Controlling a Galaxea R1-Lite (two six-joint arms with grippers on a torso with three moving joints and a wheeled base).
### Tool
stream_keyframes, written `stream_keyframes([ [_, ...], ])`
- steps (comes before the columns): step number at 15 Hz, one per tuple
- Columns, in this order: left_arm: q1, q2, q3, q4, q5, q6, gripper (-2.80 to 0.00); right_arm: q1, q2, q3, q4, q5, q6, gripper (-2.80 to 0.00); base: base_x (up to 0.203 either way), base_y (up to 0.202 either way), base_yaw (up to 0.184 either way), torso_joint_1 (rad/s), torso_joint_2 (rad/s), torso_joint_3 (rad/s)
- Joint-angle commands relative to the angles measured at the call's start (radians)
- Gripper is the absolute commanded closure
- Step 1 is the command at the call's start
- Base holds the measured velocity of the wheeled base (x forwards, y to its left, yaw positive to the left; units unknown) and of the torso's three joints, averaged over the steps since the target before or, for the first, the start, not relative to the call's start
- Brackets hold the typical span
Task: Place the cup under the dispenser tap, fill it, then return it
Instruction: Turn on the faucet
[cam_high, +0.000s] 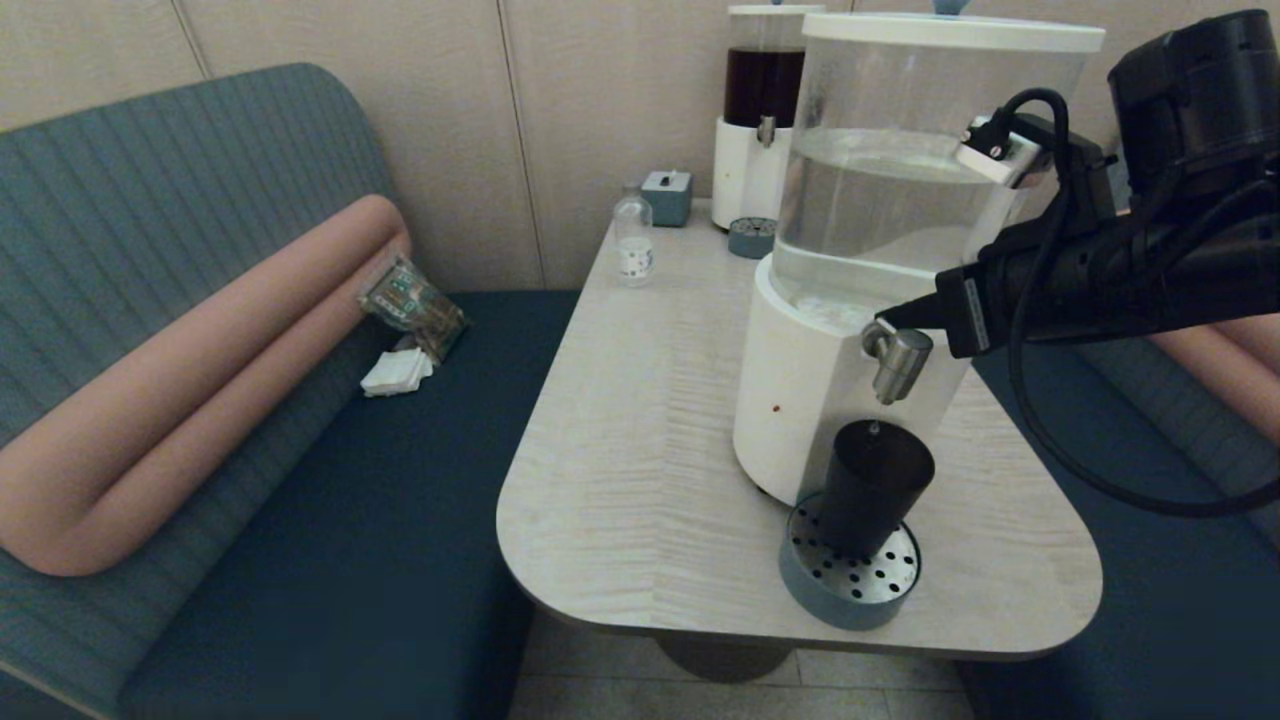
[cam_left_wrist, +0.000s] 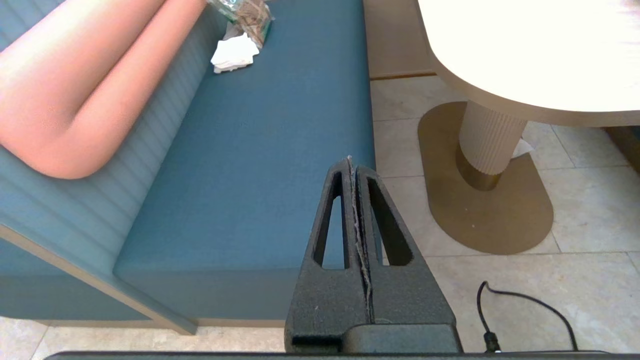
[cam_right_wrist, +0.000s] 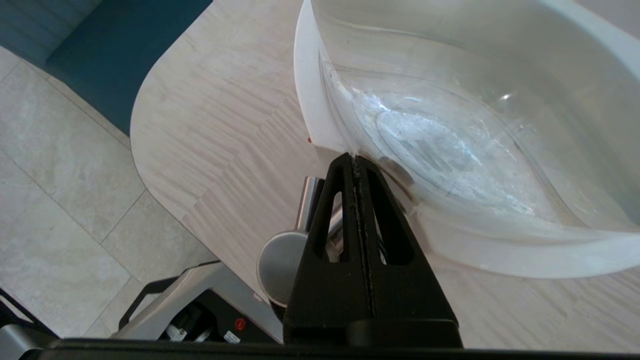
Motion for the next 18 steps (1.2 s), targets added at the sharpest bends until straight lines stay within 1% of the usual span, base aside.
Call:
stream_keyframes([
  [1, 0.0, 0.001, 0.0, 0.0, 0.0, 0.001, 0.0, -0.003, -0.001, 0.006, 0.001, -0.002, 0.002, 0.0, 0.0, 0.0, 0.0, 0.0, 0.0, 0.0],
  [8, 0.0, 0.001, 0.0, 0.0, 0.0, 0.001, 0.0, -0.072, -0.035, 0.028, -0.039, -0.002, 0.014, 0.0, 0.0, 0.0, 0.0, 0.0, 0.0, 0.0],
  [13, 0.0, 0.001, 0.0, 0.0, 0.0, 0.001, 0.0, -0.108, -0.091, 0.081, -0.039, 0.0, 0.015, 0.0, 0.0, 0.0, 0.0, 0.0, 0.0, 0.0],
  [16, 0.0, 0.001, 0.0, 0.0, 0.0, 0.001, 0.0, -0.135, -0.182, 0.156, -0.039, 0.003, 0.012, 0.0, 0.0, 0.0, 0.0, 0.0, 0.0, 0.0],
  [18, 0.0, 0.001, 0.0, 0.0, 0.0, 0.001, 0.0, -0.168, -0.268, 0.238, -0.039, 0.004, 0.008, 0.0, 0.0, 0.0, 0.0, 0.0, 0.0, 0.0],
])
